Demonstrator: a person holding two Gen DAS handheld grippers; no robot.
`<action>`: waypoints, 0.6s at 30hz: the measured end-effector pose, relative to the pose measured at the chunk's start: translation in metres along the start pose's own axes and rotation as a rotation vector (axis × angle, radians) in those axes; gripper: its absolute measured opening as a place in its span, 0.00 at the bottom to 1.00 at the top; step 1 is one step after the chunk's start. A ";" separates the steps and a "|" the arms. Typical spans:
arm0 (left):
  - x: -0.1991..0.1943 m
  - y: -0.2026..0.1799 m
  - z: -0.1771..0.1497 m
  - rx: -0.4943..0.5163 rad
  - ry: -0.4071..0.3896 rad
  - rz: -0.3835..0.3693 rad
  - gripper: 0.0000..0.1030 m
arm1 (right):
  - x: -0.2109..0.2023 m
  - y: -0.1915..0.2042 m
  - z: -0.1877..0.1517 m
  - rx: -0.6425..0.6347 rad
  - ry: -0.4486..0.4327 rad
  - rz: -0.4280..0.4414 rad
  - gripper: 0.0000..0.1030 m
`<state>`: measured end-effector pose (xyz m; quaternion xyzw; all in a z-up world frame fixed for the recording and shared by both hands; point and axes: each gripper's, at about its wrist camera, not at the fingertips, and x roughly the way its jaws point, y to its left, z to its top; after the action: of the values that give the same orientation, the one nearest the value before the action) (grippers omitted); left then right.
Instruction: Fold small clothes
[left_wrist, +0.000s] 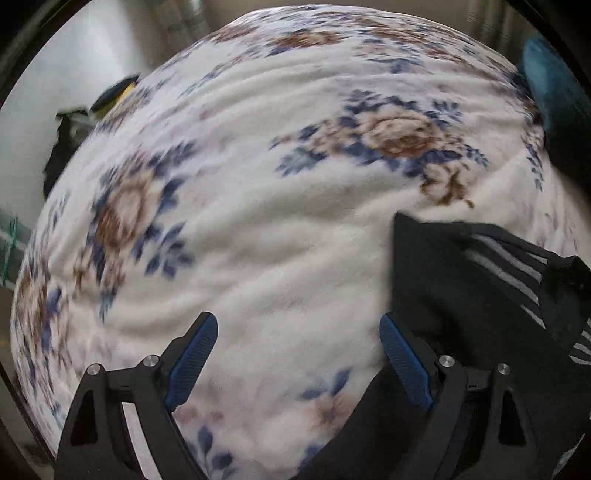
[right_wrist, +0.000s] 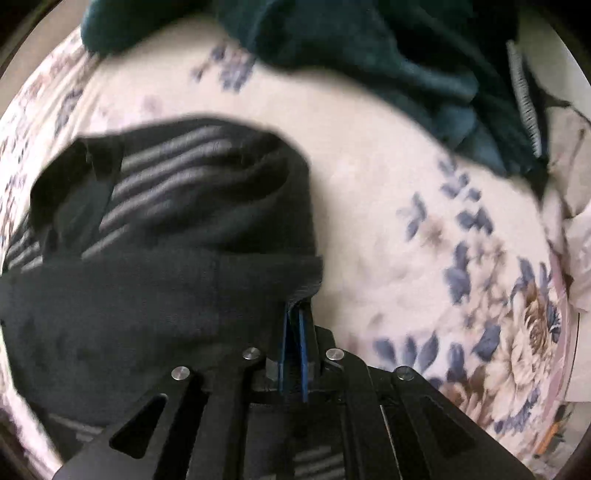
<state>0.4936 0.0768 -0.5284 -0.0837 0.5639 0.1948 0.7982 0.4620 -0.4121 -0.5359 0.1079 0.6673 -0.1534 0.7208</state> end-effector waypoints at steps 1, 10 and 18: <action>0.001 0.008 -0.006 -0.026 0.010 -0.010 0.87 | -0.005 0.002 0.001 -0.008 0.010 -0.002 0.17; 0.018 0.035 -0.040 -0.138 0.084 -0.071 0.87 | -0.071 0.187 0.028 -0.384 -0.032 0.375 0.65; 0.030 0.041 -0.044 -0.169 0.079 -0.064 0.87 | -0.005 0.394 0.039 -0.717 0.120 0.418 0.65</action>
<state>0.4475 0.1050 -0.5677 -0.1760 0.5736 0.2126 0.7713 0.6419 -0.0591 -0.5470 -0.0079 0.6829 0.2447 0.6883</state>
